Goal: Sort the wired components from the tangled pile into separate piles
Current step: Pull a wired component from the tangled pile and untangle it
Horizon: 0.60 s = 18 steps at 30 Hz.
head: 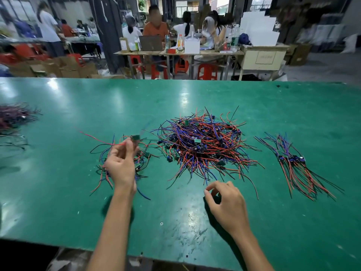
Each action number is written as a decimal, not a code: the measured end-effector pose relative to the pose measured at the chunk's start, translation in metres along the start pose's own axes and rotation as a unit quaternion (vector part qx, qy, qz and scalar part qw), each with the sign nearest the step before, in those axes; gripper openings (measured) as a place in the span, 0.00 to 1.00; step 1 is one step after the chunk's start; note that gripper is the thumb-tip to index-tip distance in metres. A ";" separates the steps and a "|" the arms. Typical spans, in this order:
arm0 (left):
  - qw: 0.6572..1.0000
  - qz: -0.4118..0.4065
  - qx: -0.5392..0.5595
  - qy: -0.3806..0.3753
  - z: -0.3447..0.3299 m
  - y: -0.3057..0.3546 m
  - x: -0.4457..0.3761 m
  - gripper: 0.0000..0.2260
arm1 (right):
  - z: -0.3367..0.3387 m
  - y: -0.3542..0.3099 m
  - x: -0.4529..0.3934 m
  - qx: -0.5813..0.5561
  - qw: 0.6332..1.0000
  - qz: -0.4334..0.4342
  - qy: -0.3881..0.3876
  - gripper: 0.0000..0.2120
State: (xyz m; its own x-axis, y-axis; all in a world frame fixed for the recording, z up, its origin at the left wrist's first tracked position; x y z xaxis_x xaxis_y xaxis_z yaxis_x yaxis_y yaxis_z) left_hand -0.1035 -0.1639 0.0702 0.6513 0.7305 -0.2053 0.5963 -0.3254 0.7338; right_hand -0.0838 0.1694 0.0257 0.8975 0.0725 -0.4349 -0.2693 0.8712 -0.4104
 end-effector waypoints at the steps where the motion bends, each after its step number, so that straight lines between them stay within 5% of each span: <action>1: 0.994 -0.065 -0.085 -0.026 0.001 0.014 -0.011 0.03 | -0.001 0.000 0.000 -0.003 1.000 -0.004 -0.005 0.07; 4: 0.925 -0.127 -0.329 -0.142 -0.002 0.011 -0.024 0.03 | -0.004 0.004 -0.002 -0.016 0.999 -0.025 -0.021 0.07; 8: 0.744 -0.041 -0.604 -0.282 0.002 -0.037 -0.024 0.06 | -0.005 0.008 -0.001 -0.018 0.998 -0.032 -0.042 0.07; 11: 0.588 -0.065 -0.742 -0.315 -0.016 -0.042 -0.027 0.18 | -0.007 0.008 -0.002 -0.023 0.998 -0.041 -0.049 0.08; 12: 0.570 -0.092 -0.751 -0.319 -0.030 -0.039 -0.027 0.20 | -0.008 0.008 -0.002 -0.025 0.997 -0.045 -0.049 0.08; 16: 0.611 -0.100 -0.708 -0.338 -0.078 -0.058 -0.006 0.11 | -0.009 0.009 -0.004 -0.028 0.997 -0.051 -0.058 0.07; 18: 0.582 -0.070 -0.725 -0.361 -0.084 -0.085 0.007 0.13 | -0.010 0.011 -0.003 -0.032 0.996 -0.053 -0.063 0.07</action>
State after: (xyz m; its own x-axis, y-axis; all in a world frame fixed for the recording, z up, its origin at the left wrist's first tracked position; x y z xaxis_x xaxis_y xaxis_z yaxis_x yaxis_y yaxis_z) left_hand -0.1896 -0.0808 0.0606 0.9837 0.0764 -0.1629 -0.0158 0.9385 0.3448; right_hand -0.0931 0.1735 0.0146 0.9578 0.0454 -0.2837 -0.1885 0.8443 -0.5015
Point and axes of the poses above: each hand's wrist, its own x-axis away from the middle knuckle, its own z-axis out of the back of the hand, y = z × x, the point moved 9 cm from there along -x, towards the middle knuckle, and after that the axes turned 13 degrees about x, right-handed, at the moved point
